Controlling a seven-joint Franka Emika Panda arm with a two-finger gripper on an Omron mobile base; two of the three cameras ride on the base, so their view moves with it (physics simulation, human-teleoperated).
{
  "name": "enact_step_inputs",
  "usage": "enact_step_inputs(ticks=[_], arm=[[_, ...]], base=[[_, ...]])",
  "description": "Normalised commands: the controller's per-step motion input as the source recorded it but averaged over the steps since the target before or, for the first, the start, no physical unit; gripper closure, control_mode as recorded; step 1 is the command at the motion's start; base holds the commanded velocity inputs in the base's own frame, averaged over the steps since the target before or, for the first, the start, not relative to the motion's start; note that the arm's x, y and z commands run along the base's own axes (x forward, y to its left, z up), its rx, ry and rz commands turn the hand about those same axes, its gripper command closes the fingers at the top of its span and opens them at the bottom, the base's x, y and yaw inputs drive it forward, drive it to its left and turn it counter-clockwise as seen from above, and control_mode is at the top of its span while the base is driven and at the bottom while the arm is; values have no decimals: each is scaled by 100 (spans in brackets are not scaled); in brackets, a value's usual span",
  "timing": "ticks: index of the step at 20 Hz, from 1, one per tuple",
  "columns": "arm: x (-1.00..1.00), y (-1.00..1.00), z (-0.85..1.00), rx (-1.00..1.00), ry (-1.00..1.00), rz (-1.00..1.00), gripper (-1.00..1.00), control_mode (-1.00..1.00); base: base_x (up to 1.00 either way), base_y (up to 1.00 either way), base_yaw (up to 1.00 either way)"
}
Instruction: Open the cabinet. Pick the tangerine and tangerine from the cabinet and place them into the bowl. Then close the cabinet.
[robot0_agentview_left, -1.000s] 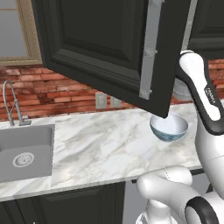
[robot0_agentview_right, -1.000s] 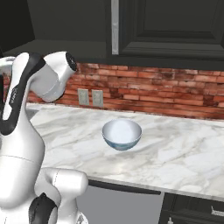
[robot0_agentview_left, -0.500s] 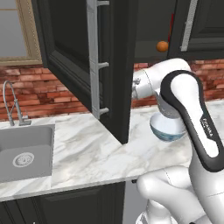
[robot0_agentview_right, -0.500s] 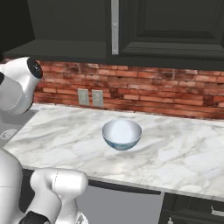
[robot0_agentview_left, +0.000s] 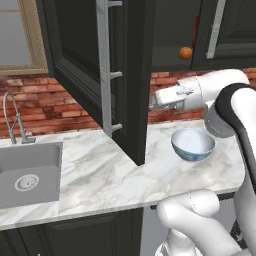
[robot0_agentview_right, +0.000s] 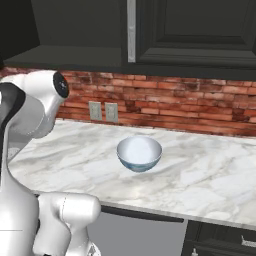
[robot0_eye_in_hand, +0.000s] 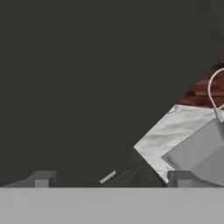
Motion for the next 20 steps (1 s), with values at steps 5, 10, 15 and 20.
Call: enact_step_inputs(ticks=[5,10,15,20], arm=[[-15,-100,59,0,-30,-3,-100,-100],[-15,-100,41,0,-38,-6,-100,-100],[-19,-100,19,0,-47,-9,-100,-100],[-6,-94,32,0,-44,-19,-100,-100]], base=[[0,0,0],[0,0,0],[0,0,0],[0,0,0]])
